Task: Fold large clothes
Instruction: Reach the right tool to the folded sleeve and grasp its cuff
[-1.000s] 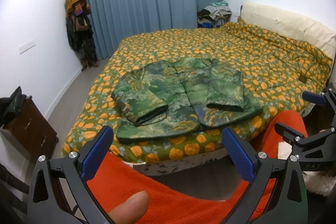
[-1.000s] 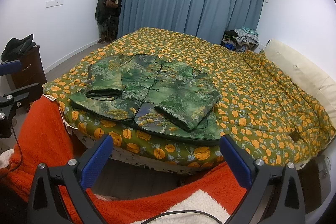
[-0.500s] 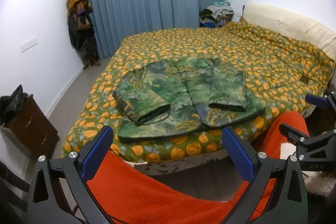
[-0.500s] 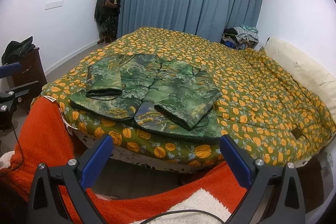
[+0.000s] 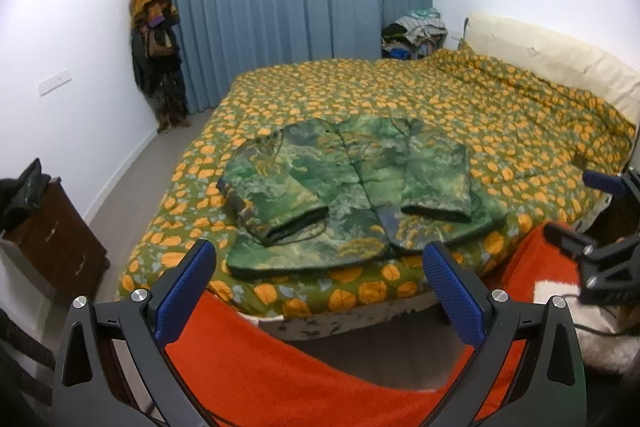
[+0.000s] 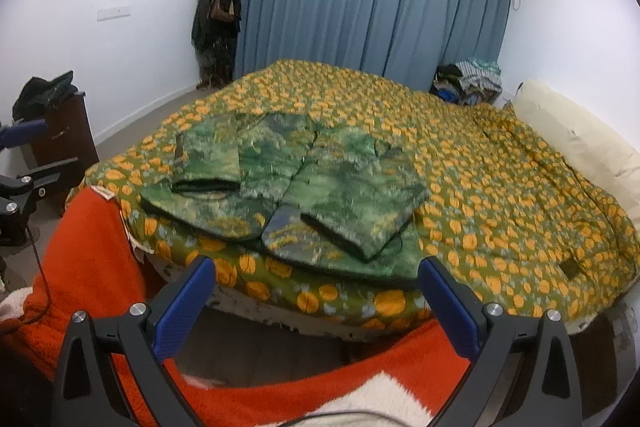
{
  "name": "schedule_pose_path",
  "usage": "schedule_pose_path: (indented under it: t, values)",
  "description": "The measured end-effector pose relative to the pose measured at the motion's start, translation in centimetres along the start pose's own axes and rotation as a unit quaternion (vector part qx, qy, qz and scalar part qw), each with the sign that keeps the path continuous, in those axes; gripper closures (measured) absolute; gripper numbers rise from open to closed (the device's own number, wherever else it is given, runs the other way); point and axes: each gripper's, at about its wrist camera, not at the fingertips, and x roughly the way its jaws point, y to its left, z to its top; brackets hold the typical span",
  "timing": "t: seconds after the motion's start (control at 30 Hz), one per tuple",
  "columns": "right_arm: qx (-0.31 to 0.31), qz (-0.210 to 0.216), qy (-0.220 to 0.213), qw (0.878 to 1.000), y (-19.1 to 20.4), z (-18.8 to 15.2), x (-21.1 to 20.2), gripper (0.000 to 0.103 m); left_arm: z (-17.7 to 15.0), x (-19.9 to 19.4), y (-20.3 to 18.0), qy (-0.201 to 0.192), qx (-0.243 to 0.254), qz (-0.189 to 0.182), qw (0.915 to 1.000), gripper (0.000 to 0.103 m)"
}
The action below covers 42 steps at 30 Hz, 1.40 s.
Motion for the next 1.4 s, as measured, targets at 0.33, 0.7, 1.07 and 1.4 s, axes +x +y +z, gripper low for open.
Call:
schedule_pose_path:
  t: [0.33, 0.7, 1.07, 1.4]
  values:
    - [-0.003, -0.021, -0.069, 0.997, -5.6, 3.8, 4.2, 0.0, 3.2, 3.9, 4.8, -0.031, -0.041, 0.041, 0.9979, 0.0]
    - [-0.047, 0.02, 0.056, 0.997, -5.0, 1.0, 15.8, 0.0, 1.8, 9.2, 3.6, 0.03, -0.048, 0.038, 0.9977, 0.0]
    - [-0.127, 0.038, 0.141, 0.981, -2.2, -0.5, 24.8, 0.001, -1.0, 11.1, 2.0, 0.081, -0.046, 0.016, 0.9955, 0.0]
    - [-0.167, 0.036, 0.16, 0.972, -2.1, -1.0, 27.5, 0.001, -1.5, 12.2, 1.3, 0.101, -0.036, 0.01, 0.9942, 0.0]
